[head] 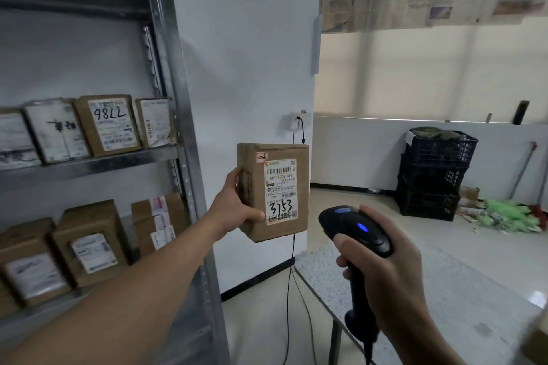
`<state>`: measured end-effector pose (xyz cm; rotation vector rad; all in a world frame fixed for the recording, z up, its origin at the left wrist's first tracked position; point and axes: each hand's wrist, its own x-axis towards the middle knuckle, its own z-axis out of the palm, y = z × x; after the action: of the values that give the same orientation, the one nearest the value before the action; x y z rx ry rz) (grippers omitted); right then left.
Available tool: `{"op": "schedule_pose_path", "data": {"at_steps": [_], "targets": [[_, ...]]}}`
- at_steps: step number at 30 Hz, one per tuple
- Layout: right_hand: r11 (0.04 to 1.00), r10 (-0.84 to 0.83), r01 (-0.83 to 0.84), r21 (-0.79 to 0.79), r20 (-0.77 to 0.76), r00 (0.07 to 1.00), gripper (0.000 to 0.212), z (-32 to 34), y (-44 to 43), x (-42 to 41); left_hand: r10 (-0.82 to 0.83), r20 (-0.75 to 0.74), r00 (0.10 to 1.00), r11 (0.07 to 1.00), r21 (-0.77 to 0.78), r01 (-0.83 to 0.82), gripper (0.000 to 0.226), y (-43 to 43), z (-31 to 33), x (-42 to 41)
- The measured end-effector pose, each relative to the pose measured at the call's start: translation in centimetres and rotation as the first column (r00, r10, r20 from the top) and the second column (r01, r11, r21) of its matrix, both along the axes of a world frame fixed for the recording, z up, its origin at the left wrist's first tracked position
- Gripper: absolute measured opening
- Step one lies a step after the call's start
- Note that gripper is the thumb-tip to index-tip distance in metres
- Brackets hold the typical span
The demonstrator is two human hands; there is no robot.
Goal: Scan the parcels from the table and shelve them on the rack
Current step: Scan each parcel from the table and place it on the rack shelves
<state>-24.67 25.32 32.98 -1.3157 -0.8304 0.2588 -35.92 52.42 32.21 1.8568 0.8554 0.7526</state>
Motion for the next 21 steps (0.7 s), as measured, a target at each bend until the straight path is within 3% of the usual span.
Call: {"op": "schedule_pose_path", "data": {"at_steps": [3, 11, 17, 21], "targets": [[1.0, 0.028, -0.027, -0.006, 0.036, 0.999, 0.055, 0.3, 0.5, -1.3, 0.017, 0.014, 1.0, 1.0, -0.021, -0.017, 0.12, 0.2, 0.0, -2.1], [0.997, 0.08, -0.077, -0.03, 0.083, 0.993, 0.048, 0.6, 2.6, -6.5, 0.076, 0.059, 0.995, 0.996, -0.048, -0.073, 0.122, 1.3, 1.3, -9.4], [0.992, 0.127, -0.127, -0.024, 0.028, 0.991, 0.057, 1.2, 5.6, -13.8, 0.134, 0.085, 0.987, 0.99, -0.06, -0.13, 0.125, 2.8, 3.4, -19.5], [0.982, 0.187, -0.187, 0.001, -0.001, 0.982, 0.05, 1.8, 8.1, -20.6, 0.176, 0.107, 0.979, 0.984, -0.041, -0.173, 0.129, 3.9, 4.9, -27.9]]}}
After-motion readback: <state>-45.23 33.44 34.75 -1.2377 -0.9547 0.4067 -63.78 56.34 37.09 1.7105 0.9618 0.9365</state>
